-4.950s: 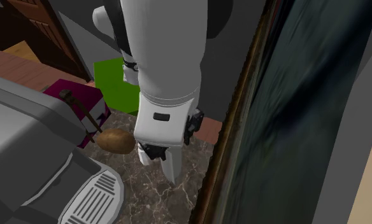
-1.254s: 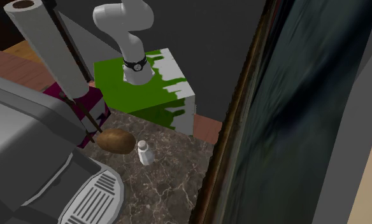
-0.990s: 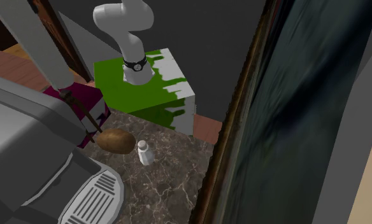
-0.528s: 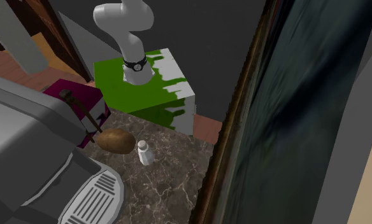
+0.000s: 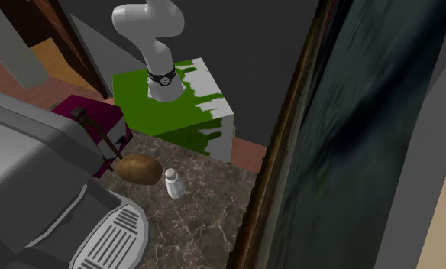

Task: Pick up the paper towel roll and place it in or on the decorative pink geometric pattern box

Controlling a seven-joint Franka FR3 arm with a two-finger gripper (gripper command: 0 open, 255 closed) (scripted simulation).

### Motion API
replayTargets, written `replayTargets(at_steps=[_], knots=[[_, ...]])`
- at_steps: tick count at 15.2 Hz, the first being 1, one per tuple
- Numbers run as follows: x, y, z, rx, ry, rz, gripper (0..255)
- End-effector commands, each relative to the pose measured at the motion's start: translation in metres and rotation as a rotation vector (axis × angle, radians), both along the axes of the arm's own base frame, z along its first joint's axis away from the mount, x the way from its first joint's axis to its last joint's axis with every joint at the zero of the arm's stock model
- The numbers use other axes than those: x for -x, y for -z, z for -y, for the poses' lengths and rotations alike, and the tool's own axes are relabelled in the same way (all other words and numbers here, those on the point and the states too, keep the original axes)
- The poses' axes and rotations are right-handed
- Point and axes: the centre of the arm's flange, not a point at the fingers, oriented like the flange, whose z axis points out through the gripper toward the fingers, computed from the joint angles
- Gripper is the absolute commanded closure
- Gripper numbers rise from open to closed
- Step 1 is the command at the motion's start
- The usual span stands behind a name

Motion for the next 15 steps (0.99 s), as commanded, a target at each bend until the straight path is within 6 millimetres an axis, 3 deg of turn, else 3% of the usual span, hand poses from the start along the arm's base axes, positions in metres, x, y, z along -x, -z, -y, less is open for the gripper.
replayTargets(at_steps=[1,15], knots=[[0.001,0.010,-0.001,0.000,0.000,0.000,255],[0.001,0.084,-0.001,0.000,0.000,0.000,255]])
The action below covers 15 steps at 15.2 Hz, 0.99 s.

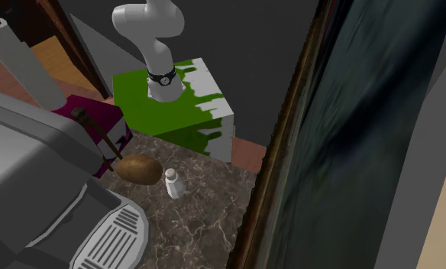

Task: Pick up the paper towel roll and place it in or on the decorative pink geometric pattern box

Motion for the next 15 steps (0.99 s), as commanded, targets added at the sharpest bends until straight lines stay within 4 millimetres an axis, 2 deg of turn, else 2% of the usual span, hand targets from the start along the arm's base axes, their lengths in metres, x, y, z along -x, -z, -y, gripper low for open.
replayTargets(at_steps=[1,10,15], knots=[[-0.001,0.011,-0.001,0.000,0.000,0.000,255],[-0.001,0.057,-0.001,0.000,0.000,0.000,255],[-0.001,0.057,-0.001,0.000,0.000,0.000,255]])
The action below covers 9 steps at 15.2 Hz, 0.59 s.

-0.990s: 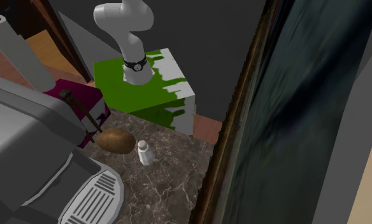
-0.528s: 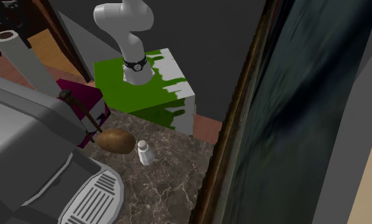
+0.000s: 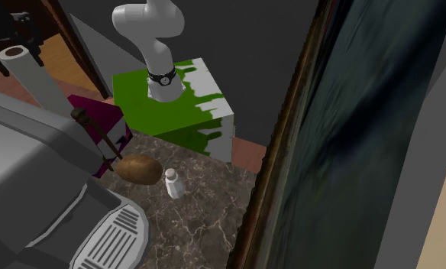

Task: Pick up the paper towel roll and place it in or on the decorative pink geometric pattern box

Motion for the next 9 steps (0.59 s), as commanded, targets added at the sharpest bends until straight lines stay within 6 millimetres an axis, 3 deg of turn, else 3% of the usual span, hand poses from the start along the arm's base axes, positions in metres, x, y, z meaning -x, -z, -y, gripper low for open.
replayTargets(at_steps=[1,3,4,9], knots=[[0.0000,0.0001,0.0000,0.000,0.000,0.000,255],[0.0000,0.0001,0.0000,0.000,0.000,0.000,255],[0.0000,0.0001,0.0000,0.000,0.000,0.000,0],[0.0000,0.0001,0.0000,0.000,0.000,0.000,0]])
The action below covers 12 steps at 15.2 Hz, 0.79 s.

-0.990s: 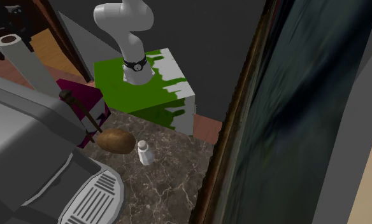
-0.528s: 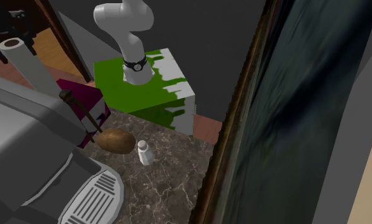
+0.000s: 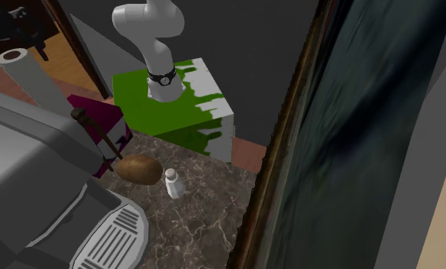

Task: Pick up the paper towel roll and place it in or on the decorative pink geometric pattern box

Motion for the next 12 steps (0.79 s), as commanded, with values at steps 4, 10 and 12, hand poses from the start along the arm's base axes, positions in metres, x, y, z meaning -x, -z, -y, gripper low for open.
replayTargets(at_steps=[4,10,12], knots=[[-0.001,-0.050,-0.001,0.000,0.000,0.000,0],[-0.001,-0.050,-0.001,0.000,0.000,0.000,0],[-0.001,-0.050,-0.001,0.000,0.000,0.000,0]])
